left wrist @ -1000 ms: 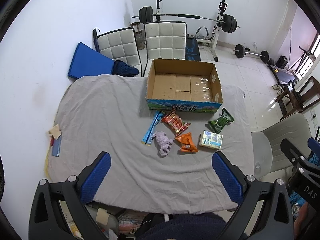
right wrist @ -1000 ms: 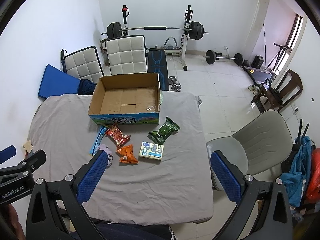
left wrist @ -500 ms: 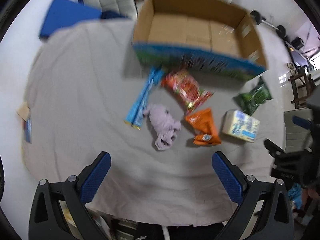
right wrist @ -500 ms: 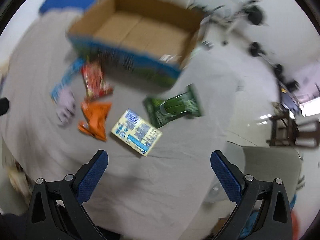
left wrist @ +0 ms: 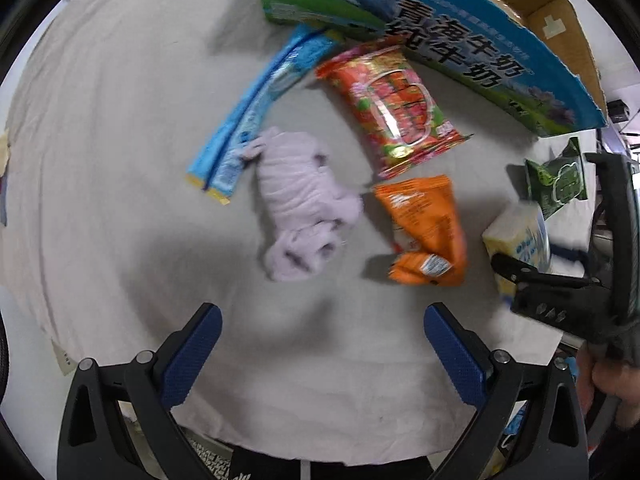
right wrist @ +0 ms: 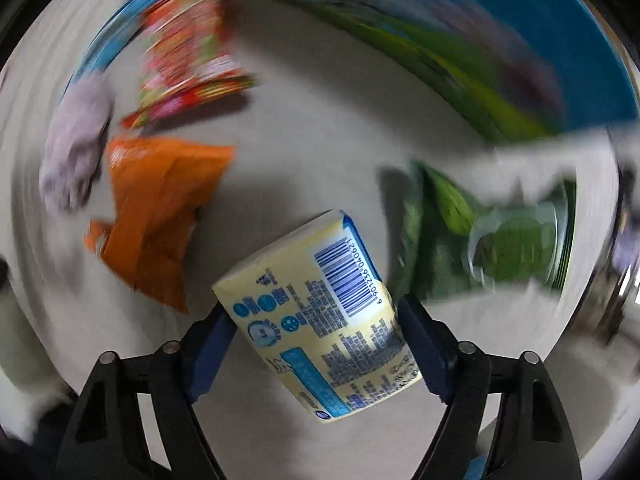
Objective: Organize soft objects
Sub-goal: 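Grasp the orange bag with the left tool while the right tool grasps the milk carton, then carry both items into the box and open both tools to release them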
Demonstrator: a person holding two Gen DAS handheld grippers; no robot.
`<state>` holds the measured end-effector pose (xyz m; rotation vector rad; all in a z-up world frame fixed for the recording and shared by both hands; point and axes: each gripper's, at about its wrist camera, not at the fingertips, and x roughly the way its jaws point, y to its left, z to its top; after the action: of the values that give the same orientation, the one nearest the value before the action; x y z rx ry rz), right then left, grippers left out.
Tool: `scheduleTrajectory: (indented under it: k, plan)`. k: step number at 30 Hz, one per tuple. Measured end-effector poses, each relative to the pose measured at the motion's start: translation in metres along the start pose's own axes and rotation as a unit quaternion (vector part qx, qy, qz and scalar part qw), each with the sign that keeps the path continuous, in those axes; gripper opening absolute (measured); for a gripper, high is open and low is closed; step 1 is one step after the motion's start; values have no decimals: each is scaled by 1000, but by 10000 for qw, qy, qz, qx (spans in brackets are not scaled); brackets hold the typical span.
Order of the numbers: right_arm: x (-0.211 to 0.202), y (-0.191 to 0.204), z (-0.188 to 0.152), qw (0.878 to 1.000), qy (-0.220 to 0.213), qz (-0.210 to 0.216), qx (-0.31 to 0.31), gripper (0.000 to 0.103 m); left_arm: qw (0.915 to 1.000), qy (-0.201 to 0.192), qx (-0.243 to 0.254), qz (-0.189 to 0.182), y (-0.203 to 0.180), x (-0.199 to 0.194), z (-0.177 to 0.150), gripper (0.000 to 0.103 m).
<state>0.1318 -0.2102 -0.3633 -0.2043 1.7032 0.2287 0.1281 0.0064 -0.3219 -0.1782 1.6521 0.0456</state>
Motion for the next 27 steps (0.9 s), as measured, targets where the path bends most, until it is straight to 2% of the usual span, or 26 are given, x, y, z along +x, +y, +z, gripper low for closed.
scheduleTrajectory:
  k: [2, 4, 7, 9, 11, 12, 14, 19, 22, 27]
  plan:
    - [7, -31, -10, 9913, 354, 556, 1141, 79, 9997, 65, 42, -220, -11, 7, 7, 103]
    - [13, -55, -23, 9751, 329, 1164, 1861, 79, 9985, 159, 77, -519, -23, 15, 15, 103]
    - [21, -65, -37, 9665, 219, 1404, 2135, 81, 9978, 254, 355, -492, -47, 32, 28, 101]
    - [26, -62, -44, 9683, 188, 1399, 2063, 81, 9974, 331, 547, -324, -62, 45, 33, 95]
    - [29, -57, -53, 9718, 183, 1339, 1933, 81, 9966, 436, 620, -316, -70, 56, 38, 78]
    - [32, -52, -62, 9731, 197, 1292, 1900, 80, 9964, 505, 631, -259, -73, 62, 40, 73]
    - [38, -49, -70, 9732, 206, 1321, 1873, 81, 9955, 575, 733, -159, -78, 71, 42, 53]
    - [42, -50, -73, 9730, 105, 1172, 1984, 75, 9932, 542, 1027, 7, -84, 74, 32, 46]
    - [40, -37, -82, 9783, 69, 908, 1861, 74, 9944, 430, 961, 6, -74, 74, 22, 46]
    - [59, -16, -83, 9804, 185, 741, 1816, 73, 9948, 298, 961, 156, -77, 75, 13, 44]
